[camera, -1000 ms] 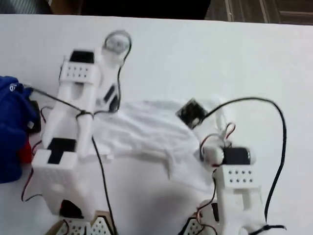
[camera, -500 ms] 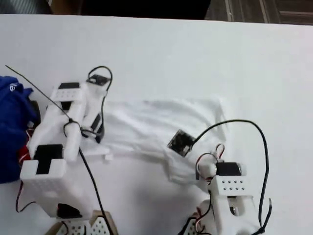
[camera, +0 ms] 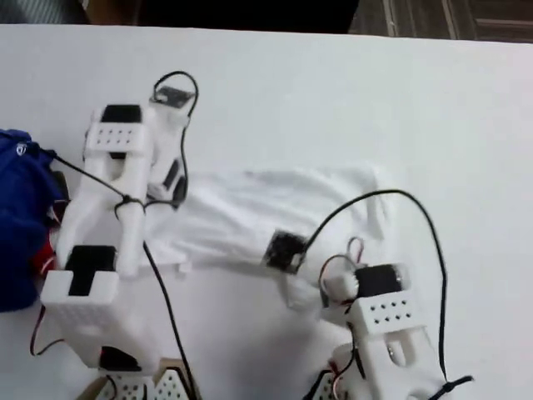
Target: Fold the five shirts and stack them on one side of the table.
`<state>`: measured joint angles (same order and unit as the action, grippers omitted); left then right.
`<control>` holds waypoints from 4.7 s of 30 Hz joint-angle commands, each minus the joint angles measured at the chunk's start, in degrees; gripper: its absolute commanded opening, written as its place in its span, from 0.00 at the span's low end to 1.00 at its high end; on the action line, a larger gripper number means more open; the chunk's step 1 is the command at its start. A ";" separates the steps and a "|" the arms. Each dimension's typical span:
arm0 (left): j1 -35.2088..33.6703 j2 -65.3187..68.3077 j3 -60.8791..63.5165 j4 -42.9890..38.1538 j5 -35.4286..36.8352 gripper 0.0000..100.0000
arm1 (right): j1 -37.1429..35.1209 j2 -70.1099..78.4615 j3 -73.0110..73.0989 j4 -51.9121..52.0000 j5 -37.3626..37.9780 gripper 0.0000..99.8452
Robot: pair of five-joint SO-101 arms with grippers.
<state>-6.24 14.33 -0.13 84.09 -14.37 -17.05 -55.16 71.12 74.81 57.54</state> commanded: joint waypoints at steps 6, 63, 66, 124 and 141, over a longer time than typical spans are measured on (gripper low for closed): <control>0.79 -2.90 13.32 -18.29 4.04 0.17 | -8.75 -0.66 -2.20 1.10 0.35 0.18; 0.88 -3.52 27.38 -32.09 9.32 0.16 | -12.53 10.15 -7.56 -0.31 0.88 0.22; 1.05 -3.60 27.65 -32.97 9.32 0.12 | -12.70 10.24 -6.59 -3.03 -1.93 0.23; 1.14 -3.43 27.65 -33.05 9.23 0.11 | -9.80 26.33 -0.09 -13.76 2.46 0.27; 1.14 -3.43 27.65 -33.05 9.23 0.11 | -9.80 33.63 -7.38 -12.53 2.37 0.02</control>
<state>-4.84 10.99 27.38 52.97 -5.49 -27.25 -22.99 64.62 61.54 59.65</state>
